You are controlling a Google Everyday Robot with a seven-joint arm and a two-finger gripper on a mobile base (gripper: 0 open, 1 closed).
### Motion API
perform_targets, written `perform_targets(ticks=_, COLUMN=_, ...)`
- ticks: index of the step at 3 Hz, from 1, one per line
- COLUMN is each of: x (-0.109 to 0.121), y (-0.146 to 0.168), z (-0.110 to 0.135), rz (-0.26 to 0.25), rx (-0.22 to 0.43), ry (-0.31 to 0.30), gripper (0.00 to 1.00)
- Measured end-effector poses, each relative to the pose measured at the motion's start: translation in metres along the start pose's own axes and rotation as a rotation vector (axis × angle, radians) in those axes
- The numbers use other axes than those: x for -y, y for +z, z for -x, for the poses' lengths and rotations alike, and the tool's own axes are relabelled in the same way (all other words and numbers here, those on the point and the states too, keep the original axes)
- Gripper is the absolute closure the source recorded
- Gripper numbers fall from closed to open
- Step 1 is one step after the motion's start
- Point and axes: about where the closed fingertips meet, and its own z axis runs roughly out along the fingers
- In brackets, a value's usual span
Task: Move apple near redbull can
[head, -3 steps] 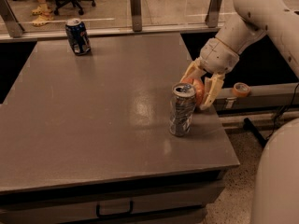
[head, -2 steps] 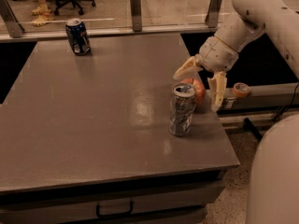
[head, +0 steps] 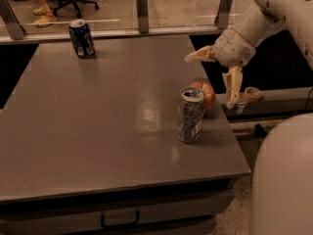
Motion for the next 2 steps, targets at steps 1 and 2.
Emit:
perform_targets(ticks=1, x=0.015, y=-0.034, z=-0.02, rz=-0.113, rx=0.011, ry=0.048, gripper=0.0)
perform_targets(ticks=2, x=0.017, y=-0.085, z=-0.036, rz=-0.253, rx=0.011, ry=0.11, gripper=0.0)
